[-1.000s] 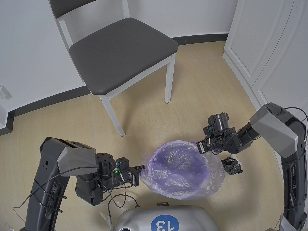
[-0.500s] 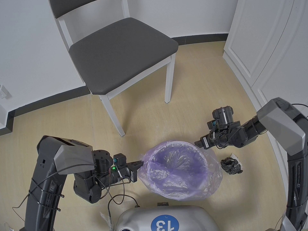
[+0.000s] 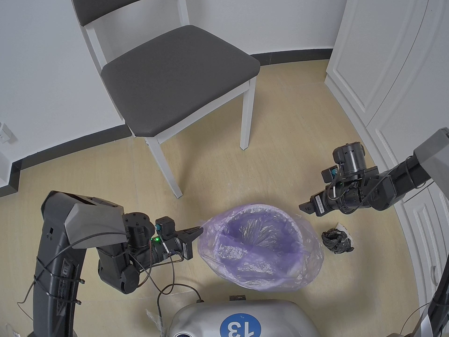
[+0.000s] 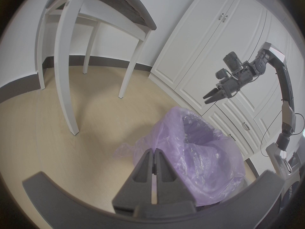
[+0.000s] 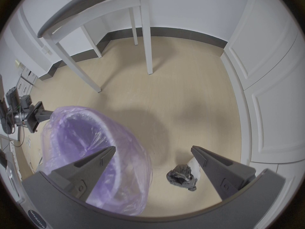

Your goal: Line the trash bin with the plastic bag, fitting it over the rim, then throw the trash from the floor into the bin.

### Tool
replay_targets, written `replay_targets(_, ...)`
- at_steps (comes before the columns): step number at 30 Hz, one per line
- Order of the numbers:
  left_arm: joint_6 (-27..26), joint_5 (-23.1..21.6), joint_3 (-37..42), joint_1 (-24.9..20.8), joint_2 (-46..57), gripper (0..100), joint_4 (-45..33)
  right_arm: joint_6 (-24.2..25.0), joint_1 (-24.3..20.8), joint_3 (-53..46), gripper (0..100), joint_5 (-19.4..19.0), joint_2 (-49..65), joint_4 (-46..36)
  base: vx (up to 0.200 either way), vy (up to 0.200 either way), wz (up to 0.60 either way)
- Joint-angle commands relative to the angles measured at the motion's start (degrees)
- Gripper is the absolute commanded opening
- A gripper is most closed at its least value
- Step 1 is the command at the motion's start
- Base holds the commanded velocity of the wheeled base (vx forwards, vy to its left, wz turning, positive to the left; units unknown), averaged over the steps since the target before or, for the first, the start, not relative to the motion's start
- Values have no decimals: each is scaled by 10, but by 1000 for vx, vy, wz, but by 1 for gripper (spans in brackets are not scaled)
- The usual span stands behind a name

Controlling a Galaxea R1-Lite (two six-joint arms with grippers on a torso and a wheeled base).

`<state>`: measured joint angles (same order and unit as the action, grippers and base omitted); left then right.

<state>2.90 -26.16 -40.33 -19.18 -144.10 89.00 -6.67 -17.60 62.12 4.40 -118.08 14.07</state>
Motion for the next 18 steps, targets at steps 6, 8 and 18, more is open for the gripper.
replay_targets(6, -1, -1, 4, 21, 29, 0, 10, -14, -12, -117, 100, -8, 85, 36, -200, 0, 0)
replay_targets(8, -1, 0, 4, 21, 29, 0, 10, -42, -9, -138, 100, -18, 85, 47, -200, 0, 0)
replay_targets(18, -3, 6, -12, 27, 16, 0, 10, -90, -5, -199, 100, -59, 72, 119, -40, 0, 0)
